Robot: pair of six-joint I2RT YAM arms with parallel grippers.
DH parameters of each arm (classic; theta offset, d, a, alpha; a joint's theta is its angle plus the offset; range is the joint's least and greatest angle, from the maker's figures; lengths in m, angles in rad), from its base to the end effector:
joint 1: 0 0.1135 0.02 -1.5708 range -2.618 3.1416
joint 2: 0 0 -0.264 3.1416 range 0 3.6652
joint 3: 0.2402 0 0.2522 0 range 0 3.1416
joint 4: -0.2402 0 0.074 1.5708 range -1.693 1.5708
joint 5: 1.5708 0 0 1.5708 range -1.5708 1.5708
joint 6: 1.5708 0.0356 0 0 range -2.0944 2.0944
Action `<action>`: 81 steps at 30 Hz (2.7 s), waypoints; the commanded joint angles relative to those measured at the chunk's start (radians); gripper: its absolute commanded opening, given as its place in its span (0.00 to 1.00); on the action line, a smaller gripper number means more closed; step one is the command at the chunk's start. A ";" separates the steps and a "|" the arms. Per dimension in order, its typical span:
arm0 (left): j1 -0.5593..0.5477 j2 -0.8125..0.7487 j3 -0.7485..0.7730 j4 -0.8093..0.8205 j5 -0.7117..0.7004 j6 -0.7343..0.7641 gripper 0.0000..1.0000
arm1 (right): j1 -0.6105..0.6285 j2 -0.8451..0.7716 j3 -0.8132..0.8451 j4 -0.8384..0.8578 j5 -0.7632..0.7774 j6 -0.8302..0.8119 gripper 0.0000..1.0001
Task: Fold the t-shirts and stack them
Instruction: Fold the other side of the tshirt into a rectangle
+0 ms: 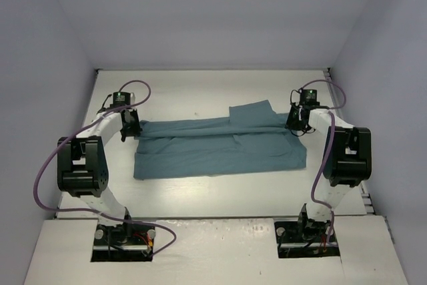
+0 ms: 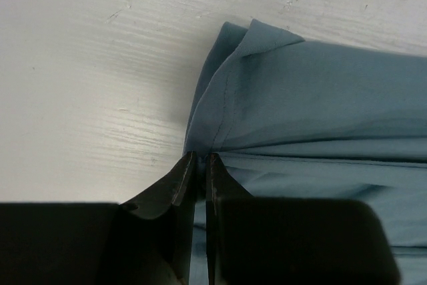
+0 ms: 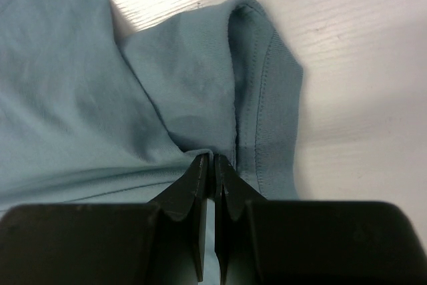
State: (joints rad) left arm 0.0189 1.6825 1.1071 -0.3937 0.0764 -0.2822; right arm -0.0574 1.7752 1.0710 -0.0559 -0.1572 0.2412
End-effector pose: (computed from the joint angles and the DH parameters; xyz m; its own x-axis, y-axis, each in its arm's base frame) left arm 0.3496 0.0039 0.2026 -0.7984 -0.2928 -0.5261 -0.2061 0.9539 -0.2181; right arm 0.3779 -0.0161 0.1839 -0.6815 0.2755 -0.6780 0.1093 0.9544 0.2779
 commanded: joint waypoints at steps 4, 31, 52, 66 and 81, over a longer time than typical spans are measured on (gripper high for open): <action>0.003 -0.085 -0.017 0.045 -0.067 -0.034 0.23 | -0.005 -0.058 -0.001 0.041 0.149 0.078 0.04; -0.188 -0.090 0.152 -0.001 0.081 -0.083 0.54 | 0.047 0.230 0.504 0.032 -0.196 -0.200 0.44; -0.201 -0.182 0.067 -0.082 0.092 -0.028 0.54 | 0.102 0.520 0.704 0.025 -0.138 -0.264 0.44; -0.201 -0.179 0.060 -0.086 0.100 -0.013 0.54 | 0.132 0.451 0.577 0.024 -0.044 -0.306 0.31; -0.201 -0.180 0.048 -0.085 0.106 -0.005 0.54 | 0.141 0.410 0.527 0.014 0.000 -0.320 0.29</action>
State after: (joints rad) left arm -0.1757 1.5490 1.1481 -0.4919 0.1755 -0.3007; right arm 0.0738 2.2454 1.6270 0.0170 -0.1870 -0.0665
